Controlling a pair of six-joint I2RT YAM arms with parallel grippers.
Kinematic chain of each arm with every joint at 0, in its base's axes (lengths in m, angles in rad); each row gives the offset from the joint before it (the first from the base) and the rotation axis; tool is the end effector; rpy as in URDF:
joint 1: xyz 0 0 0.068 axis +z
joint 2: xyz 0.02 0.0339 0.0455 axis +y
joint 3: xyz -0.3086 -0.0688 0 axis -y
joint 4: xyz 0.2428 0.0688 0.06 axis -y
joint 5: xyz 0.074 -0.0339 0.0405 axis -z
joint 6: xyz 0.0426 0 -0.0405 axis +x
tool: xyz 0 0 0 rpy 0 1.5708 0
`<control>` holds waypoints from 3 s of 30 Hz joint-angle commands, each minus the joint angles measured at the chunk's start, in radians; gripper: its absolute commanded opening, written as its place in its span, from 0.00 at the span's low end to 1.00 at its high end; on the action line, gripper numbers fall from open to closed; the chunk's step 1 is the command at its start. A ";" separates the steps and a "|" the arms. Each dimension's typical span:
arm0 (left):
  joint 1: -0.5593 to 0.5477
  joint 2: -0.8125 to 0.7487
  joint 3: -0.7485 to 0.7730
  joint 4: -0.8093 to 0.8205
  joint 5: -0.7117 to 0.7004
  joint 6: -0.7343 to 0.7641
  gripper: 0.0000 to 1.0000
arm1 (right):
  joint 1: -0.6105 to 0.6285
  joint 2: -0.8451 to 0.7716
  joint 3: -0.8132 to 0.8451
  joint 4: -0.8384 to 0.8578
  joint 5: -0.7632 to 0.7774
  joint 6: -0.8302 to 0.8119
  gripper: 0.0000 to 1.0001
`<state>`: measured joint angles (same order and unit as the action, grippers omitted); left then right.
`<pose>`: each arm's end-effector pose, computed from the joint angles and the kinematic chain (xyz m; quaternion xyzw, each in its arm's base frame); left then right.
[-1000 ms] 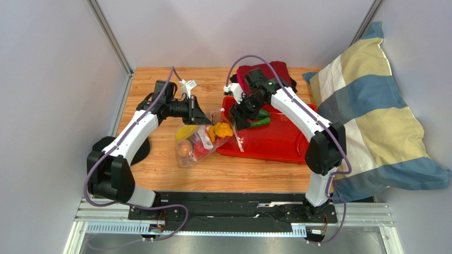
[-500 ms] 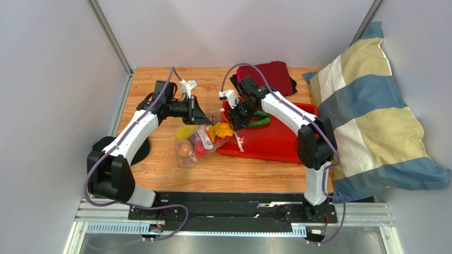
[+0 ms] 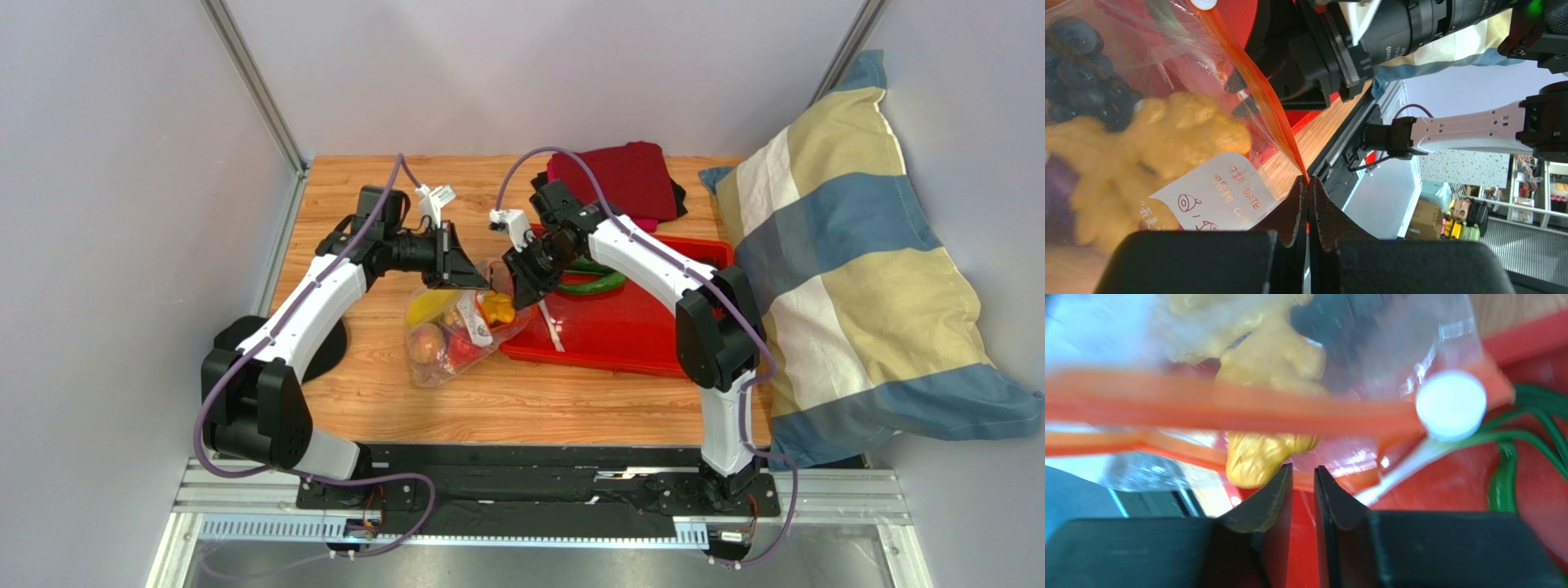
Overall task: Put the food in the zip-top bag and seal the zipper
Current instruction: Adjust the fake vegetable in the zipper food storage bag, then adjust the zipper food storage bag at the center of the board.
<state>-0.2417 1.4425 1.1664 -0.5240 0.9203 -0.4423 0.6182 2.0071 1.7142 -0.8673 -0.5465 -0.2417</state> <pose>0.2832 -0.1047 0.3395 0.0829 0.8428 -0.5006 0.1793 0.3492 0.2755 0.2793 -0.4429 0.8340 0.2963 0.1434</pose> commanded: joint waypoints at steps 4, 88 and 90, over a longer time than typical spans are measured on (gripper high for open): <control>-0.004 -0.005 0.038 0.009 0.031 0.022 0.00 | -0.005 -0.045 -0.014 0.113 -0.081 0.120 0.45; -0.108 -0.182 0.047 -0.194 -0.313 0.659 0.73 | 0.052 -0.260 -0.248 0.795 -0.204 1.055 0.00; -0.108 -0.194 0.033 -0.159 -0.345 0.654 0.68 | 0.051 -0.266 -0.252 0.794 -0.202 1.067 0.00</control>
<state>-0.3450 1.3067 1.2228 -0.7963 0.6712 0.2245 0.6647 1.7657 1.4334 -0.1417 -0.7639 0.7544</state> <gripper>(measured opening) 0.728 0.010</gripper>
